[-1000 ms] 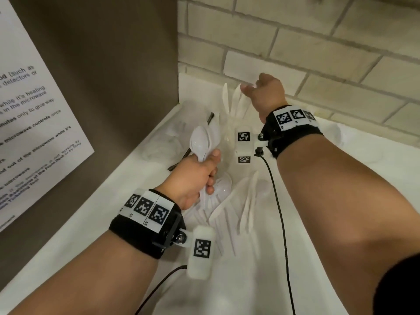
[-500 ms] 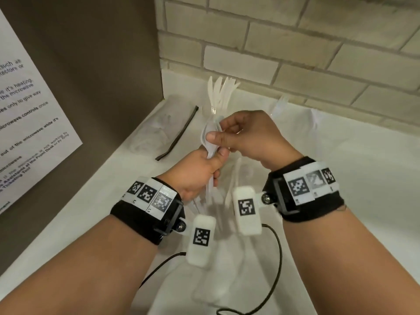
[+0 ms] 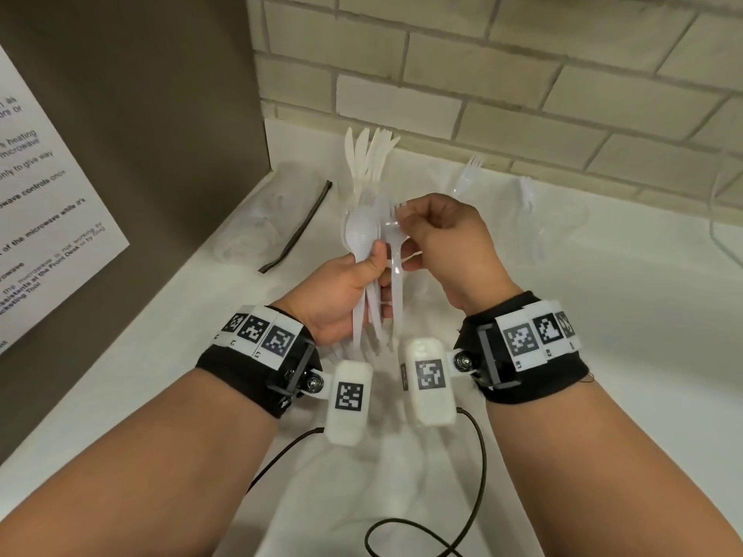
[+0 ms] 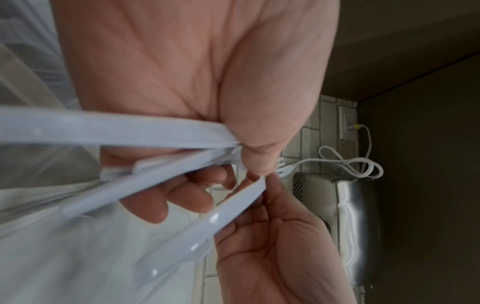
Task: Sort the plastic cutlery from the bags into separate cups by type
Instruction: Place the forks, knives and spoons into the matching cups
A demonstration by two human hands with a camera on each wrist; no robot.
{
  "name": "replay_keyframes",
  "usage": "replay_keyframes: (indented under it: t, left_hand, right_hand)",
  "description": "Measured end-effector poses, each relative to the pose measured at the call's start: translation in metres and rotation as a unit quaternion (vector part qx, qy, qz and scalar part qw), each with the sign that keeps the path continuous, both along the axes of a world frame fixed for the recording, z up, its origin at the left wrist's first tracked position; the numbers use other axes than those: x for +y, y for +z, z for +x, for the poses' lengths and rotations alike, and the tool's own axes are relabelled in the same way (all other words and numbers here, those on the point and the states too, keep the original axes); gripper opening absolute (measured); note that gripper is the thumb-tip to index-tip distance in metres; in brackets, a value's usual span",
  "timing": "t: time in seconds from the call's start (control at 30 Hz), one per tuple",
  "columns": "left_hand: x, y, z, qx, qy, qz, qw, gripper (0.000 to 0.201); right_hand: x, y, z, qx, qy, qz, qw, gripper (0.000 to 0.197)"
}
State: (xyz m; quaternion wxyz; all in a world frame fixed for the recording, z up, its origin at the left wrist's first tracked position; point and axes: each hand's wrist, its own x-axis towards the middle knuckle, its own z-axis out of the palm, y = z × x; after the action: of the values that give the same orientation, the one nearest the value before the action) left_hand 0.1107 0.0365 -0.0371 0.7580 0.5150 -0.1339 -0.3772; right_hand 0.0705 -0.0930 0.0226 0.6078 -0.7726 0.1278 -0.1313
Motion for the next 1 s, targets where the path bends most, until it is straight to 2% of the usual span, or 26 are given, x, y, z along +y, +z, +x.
replay_keyframes:
  t: [0.07,0.13,0.17,0.23,0.3,0.4,0.53,0.67,0.77,0.83,0.93,1.0]
  left_hand:
    - [-0.001,-0.001,0.000,-0.016,0.022,0.029,0.999,0.052]
    - [-0.002,-0.004,0.001,-0.060,0.037,0.070,0.995,0.053]
    - [-0.002,-0.004,-0.001,-0.083,0.039,0.086,0.992,0.046]
    - [-0.001,-0.005,-0.001,-0.125,0.035,0.116,0.985,0.026]
    - [-0.001,-0.004,0.000,-0.149,0.028,0.139,0.979,0.018]
    - [-0.001,-0.007,0.004,-0.170,0.027,0.169,0.970,0.017]
    - [-0.001,-0.008,0.004,-0.187,0.019,0.183,0.965,0.017]
    - [-0.003,-0.007,0.004,-0.180,-0.002,0.195,0.964,0.020]
    - [-0.004,-0.005,0.005,-0.181,-0.012,0.204,0.962,0.020]
    - [-0.003,-0.005,0.006,-0.190,-0.027,0.222,0.956,0.021]
    - [-0.004,-0.007,0.007,-0.205,-0.054,0.243,0.946,0.025]
    - [-0.005,-0.008,0.007,-0.211,-0.068,0.245,0.944,0.026]
  right_hand:
    - [0.001,0.000,0.000,-0.016,-0.029,0.022,0.999,0.007]
    - [0.002,0.000,0.001,-0.039,-0.064,0.043,0.996,0.009]
    - [0.002,0.000,0.002,-0.052,-0.075,0.040,0.995,0.008]
    - [0.000,0.000,0.005,-0.056,-0.072,-0.001,0.996,0.006]
    - [-0.005,0.001,0.008,-0.036,-0.043,-0.048,0.997,0.011]
    - [-0.015,0.004,0.010,-0.033,-0.006,-0.151,0.988,0.020]
    - [-0.020,0.005,0.013,-0.033,0.030,-0.202,0.978,0.013]
    - [-0.022,0.002,0.021,-0.027,0.029,-0.280,0.959,0.004]
    - [-0.023,0.003,0.021,-0.043,0.031,-0.277,0.959,0.007]
    - [-0.024,0.004,0.019,-0.038,0.075,-0.275,0.958,0.014]
    - [-0.026,0.007,0.017,0.011,0.154,-0.335,0.929,0.028]
    - [-0.027,0.007,0.019,0.032,0.155,-0.385,0.909,0.025]
